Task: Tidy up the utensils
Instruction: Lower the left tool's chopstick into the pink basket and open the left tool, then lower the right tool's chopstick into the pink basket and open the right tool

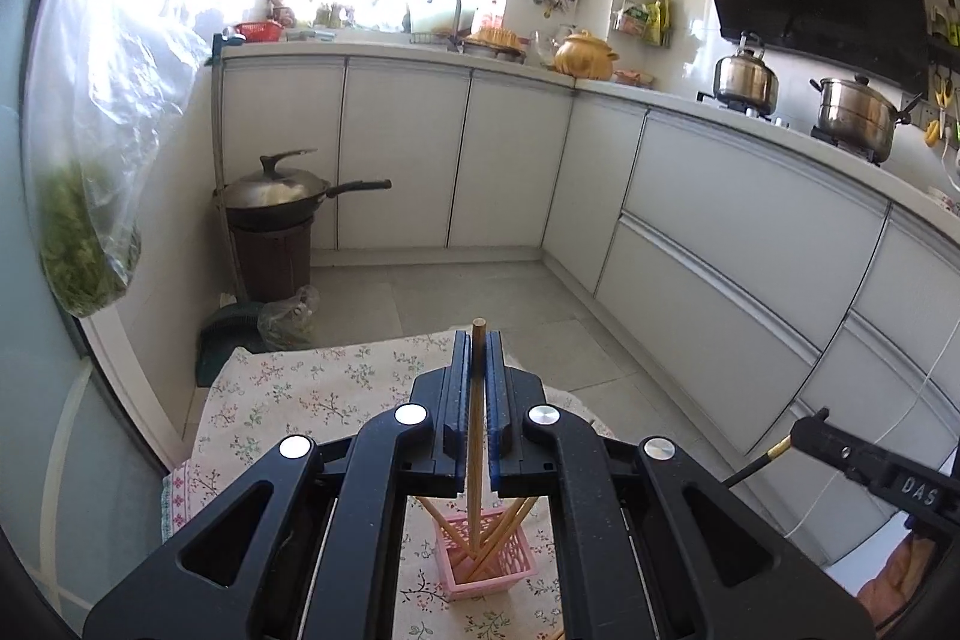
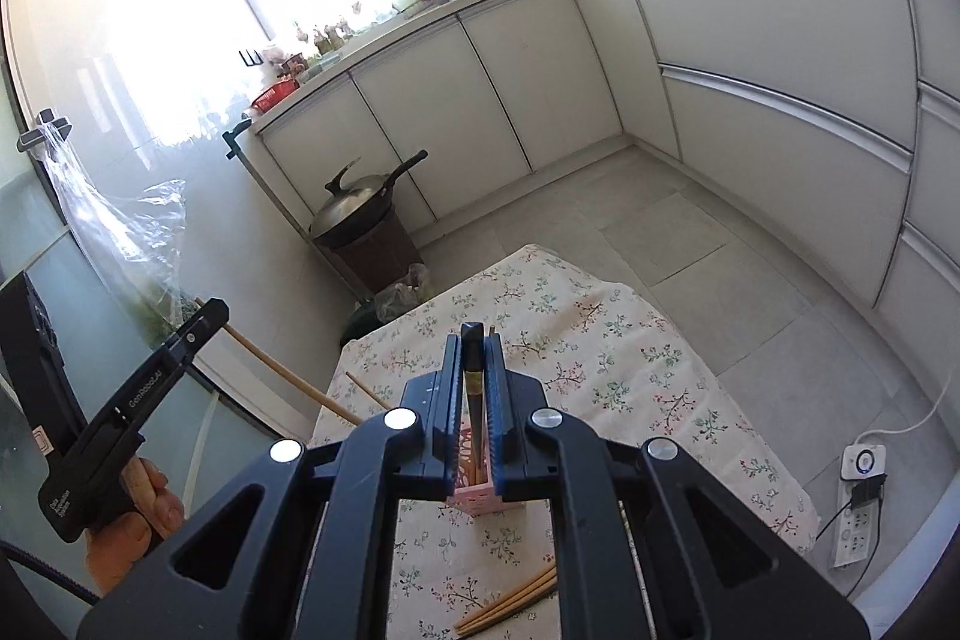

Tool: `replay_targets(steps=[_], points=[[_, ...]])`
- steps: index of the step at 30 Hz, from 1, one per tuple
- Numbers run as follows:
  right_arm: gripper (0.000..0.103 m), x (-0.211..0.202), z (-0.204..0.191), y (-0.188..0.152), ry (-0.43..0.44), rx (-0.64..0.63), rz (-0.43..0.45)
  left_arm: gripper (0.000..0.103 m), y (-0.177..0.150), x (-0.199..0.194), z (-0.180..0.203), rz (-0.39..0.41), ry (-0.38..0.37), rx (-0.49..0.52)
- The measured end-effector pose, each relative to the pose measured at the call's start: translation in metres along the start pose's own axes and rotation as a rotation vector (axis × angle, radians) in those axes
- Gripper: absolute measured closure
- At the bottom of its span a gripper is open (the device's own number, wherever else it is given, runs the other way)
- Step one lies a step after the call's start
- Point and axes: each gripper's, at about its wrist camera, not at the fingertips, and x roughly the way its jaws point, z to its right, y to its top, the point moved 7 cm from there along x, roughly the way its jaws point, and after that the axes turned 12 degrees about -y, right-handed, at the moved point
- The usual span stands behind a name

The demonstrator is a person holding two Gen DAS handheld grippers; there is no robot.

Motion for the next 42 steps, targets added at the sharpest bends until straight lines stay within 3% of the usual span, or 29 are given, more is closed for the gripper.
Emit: replay_targets(steps=[4, 5, 6, 7, 14, 27, 30, 37, 42], points=[[0.096, 0.013, -0.006, 0.001, -0.001, -0.005, -0.017, 0.094, -0.022, 0.025, -0.01, -0.082, -0.004, -0.028], [0.096, 0.016, -0.007, 0.001, 0.001, -0.004, -0.022, 0.082, -0.027, 0.028, -0.013, -0.097, 0.0, -0.039], [0.096, 0.019, -0.01, 0.001, 0.003, -0.004, -0.026, 0.063, -0.029, 0.027, -0.016, -0.093, -0.003, -0.053], [0.096, 0.021, -0.012, 0.002, 0.005, -0.005, -0.028, 0.056, -0.027, 0.022, -0.018, -0.073, -0.003, -0.064], [0.096, 0.034, -0.032, -0.002, 0.002, -0.05, -0.043, 0.04, -0.007, -0.012, -0.033, 0.03, 0.036, -0.097], [0.095, 0.085, -0.06, -0.019, -0.039, -0.125, -0.09, 0.029, -0.004, -0.022, -0.046, 0.039, 0.032, -0.142], [0.091, 0.094, -0.063, -0.023, -0.02, -0.109, -0.118, 0.028, -0.007, -0.018, -0.045, 0.015, 0.047, -0.134], [0.09, 0.057, -0.063, -0.015, -0.044, -0.165, -0.017, 0.024, -0.016, -0.015, -0.036, -0.026, 0.076, -0.099], [0.072, 0.032, -0.057, -0.015, -0.072, -0.188, 0.046, 0.017, -0.022, -0.02, -0.019, -0.021, 0.116, -0.038]])
